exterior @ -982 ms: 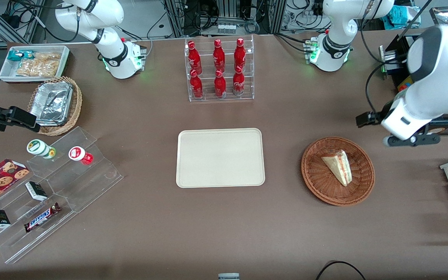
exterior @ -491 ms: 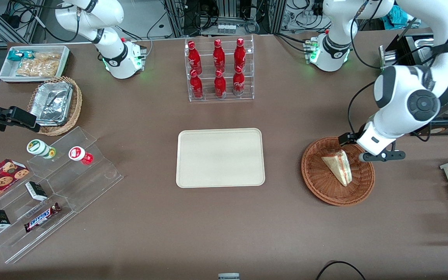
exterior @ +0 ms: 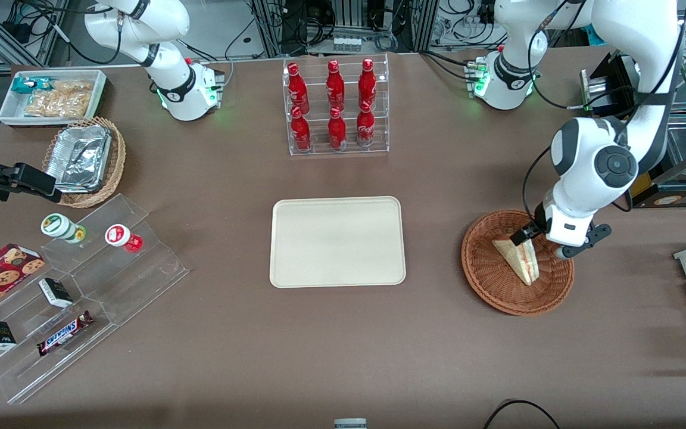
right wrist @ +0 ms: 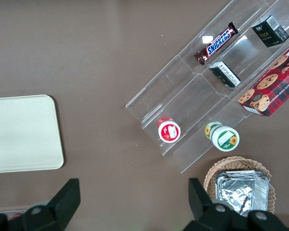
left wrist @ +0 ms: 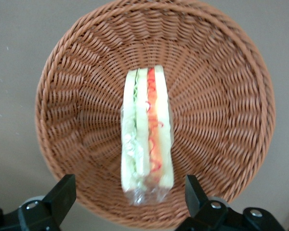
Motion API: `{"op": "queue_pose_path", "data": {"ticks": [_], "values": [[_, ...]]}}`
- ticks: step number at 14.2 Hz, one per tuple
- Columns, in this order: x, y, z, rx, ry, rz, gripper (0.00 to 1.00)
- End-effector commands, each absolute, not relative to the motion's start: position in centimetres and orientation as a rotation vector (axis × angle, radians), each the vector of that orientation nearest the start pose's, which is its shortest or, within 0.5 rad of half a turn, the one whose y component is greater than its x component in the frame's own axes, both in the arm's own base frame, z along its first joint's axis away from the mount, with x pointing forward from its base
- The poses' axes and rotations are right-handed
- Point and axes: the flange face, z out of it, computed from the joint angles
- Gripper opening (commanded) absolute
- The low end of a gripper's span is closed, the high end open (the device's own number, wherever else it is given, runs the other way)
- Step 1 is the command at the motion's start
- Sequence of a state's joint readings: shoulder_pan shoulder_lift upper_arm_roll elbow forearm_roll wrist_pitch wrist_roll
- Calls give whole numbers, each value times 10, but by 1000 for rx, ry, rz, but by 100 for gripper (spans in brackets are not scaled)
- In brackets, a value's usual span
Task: Place sandwich from basket to tray
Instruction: 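Close the left gripper on the sandwich and lift it from the basket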
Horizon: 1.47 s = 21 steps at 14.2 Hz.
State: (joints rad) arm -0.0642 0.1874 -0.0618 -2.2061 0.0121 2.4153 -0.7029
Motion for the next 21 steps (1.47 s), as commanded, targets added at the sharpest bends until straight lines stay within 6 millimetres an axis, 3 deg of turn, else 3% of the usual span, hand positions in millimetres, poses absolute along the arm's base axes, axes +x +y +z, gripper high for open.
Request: {"op": "queue_pose_path", "data": {"ticks": [1, 3, 4, 5, 7, 8, 14, 15, 21], "values": [[559, -78, 278, -2964, -1120, -65, 100], [559, -85, 266, -2957, -1139, -55, 99], [557, -85, 259, -2951, -1137, -35, 92], [556, -85, 256, -2948, -1131, -23, 76], [557, -83, 258, -2956, -1104, -25, 24], [557, -82, 263, -2971, -1058, -21, 14], [587, -86, 339, -2955, -854, 204, 6], [591, -94, 346, -2974, -846, 202, 6], [596, -243, 347, -3093, -318, 237, 5]]}}
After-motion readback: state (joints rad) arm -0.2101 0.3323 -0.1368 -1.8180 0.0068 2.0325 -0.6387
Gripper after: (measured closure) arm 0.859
